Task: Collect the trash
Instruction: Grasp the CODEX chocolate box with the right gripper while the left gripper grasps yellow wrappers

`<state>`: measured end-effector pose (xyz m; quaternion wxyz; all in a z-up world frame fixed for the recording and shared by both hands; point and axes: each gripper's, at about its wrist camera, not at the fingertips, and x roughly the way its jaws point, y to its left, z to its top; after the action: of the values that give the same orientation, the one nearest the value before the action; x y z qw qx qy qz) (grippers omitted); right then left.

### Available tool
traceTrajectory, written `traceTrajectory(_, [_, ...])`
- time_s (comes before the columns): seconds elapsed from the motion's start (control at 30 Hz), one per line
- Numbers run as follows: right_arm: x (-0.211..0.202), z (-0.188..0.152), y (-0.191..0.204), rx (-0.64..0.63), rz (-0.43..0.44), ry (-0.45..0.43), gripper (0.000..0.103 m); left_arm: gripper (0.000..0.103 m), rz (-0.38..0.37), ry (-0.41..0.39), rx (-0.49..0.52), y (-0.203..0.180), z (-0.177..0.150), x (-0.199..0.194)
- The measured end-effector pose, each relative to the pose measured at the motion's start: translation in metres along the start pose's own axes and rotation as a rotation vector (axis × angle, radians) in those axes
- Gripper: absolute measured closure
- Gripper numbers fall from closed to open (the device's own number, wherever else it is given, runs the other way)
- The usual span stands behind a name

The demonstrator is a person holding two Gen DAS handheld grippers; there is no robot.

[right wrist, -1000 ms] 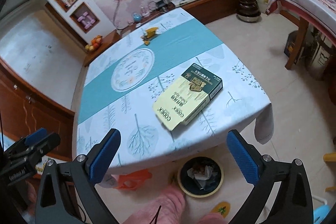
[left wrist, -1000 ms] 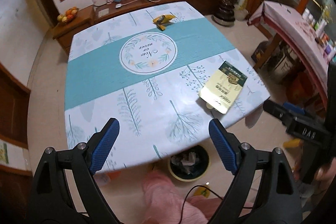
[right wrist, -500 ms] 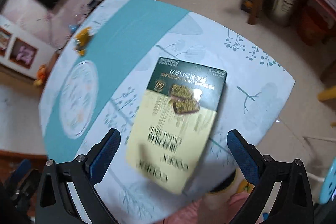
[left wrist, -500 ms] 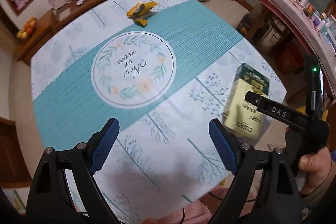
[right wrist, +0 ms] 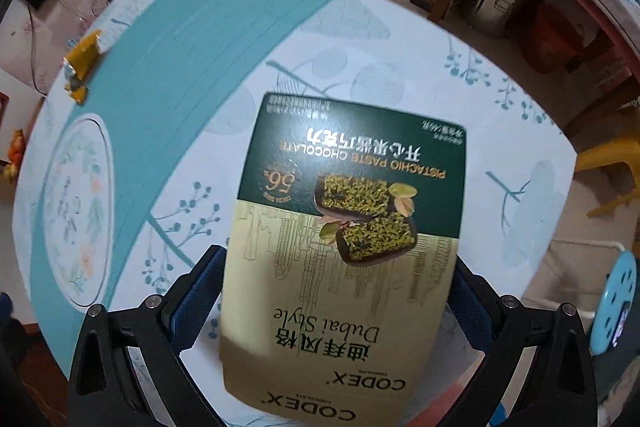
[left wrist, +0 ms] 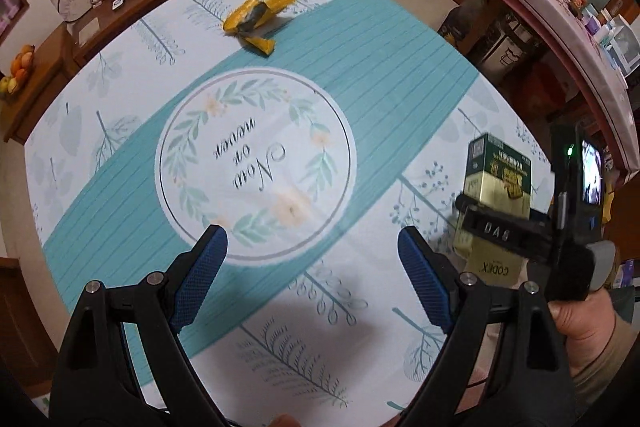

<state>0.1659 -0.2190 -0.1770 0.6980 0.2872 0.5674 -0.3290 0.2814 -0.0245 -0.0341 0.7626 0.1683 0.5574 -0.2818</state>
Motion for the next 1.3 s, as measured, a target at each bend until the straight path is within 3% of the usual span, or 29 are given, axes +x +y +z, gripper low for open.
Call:
traceTrajectory(0.07, [0.000, 0.002, 0.006, -0.006, -0.012, -0.012, 0.008, 0.018, -0.002, -0.008, -0.005, 0.004, 0.008, 0.001])
traceTrajectory(0.33, [-0.024, 0.026, 0.047, -0.073, 0.061, -0.093, 0.009, 0.018, 0.009, -0.043, -0.035, 0.018, 0.042, 0.001])
traceTrajectory(0.6, [-0.042, 0.093, 0.089, -0.089, 0.176, -0.132, 0.009, 0.018, 0.089, -0.079, -0.017, 0.037, 0.102, 0.009])
traceTrajectory(0.87, [-0.045, 0.170, 0.116, -0.088, 0.235, -0.162, 0.009, 0.017, 0.220, -0.113, 0.110, 0.035, 0.163, 0.052])
traceTrajectory(1.2, [-0.020, 0.232, 0.154, -0.083, 0.310, -0.175, 0.009, 0.018, 0.245, -0.125, 0.130, 0.040, 0.213, 0.116])
traceTrajectory(1.3, [-0.005, 0.237, 0.161, -0.079, 0.325, -0.167, 0.009, 0.024, 0.243, -0.110, 0.130, 0.042, 0.224, 0.136])
